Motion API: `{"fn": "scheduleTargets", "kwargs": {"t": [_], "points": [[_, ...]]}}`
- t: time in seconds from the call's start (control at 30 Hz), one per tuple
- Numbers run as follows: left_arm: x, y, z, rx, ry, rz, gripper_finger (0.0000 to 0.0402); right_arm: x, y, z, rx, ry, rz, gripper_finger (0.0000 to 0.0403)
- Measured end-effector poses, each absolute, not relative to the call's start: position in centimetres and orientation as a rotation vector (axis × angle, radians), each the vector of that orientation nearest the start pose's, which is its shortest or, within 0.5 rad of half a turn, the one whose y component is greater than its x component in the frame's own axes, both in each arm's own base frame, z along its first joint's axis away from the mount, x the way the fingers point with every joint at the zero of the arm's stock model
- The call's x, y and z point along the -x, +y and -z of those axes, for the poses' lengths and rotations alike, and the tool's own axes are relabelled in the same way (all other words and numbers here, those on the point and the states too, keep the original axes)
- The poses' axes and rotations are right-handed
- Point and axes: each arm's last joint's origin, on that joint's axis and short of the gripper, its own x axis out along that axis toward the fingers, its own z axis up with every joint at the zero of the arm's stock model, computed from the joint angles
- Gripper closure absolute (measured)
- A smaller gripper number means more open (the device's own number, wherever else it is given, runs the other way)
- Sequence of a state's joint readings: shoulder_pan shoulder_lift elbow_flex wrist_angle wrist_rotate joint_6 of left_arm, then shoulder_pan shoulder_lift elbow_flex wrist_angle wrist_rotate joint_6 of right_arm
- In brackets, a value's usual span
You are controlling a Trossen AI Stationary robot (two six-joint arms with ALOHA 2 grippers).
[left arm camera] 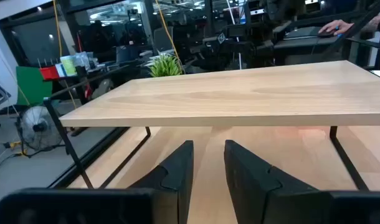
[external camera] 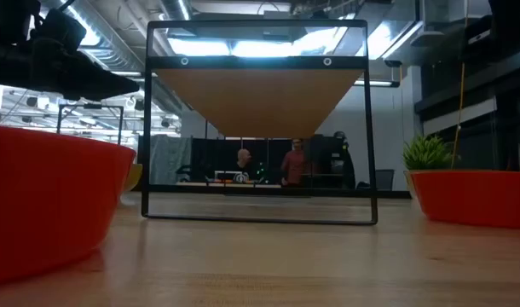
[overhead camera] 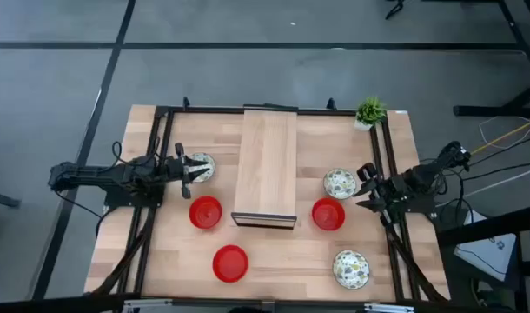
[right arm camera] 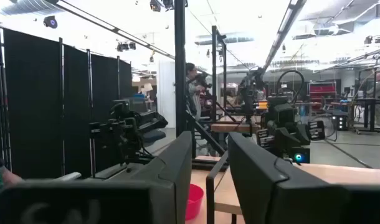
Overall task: Pick & Place Mini bowls
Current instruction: Put the right red bowl on the shelf
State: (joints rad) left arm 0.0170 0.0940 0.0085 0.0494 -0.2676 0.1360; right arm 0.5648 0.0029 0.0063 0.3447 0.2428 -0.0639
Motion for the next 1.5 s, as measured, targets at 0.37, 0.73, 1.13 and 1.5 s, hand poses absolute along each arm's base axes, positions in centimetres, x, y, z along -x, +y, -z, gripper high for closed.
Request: {"fn": "scheduleTargets", "kwargs": {"t": [0.37,0.73,1.13,1.5], "points": [[-10.2,0.9,-16.4,-0.139,0.056,-0.282,0.0316,-8.1,4.3,-19.8,-0.080,-0.329,-0.310,0.0297],[-10.2,0.9,-16.4,-0.139,0.056,-0.282,0.0316,-7.6,4.5,-20.6,-0.054,-0.434,-0.458,0.0297],[-10.2,0.9,-16.4,-0.139,0.056,-0.282,0.0316,-7.4,4.4,-21.2,-0.079,-0.500,-0.457,0.0297],[-10.2,0.9,-16.4,-0.139,0.056,-0.282,0.0316,-8.6,5.2,-22.8,-0.059,-0.440,-0.461,0.0297]]}}
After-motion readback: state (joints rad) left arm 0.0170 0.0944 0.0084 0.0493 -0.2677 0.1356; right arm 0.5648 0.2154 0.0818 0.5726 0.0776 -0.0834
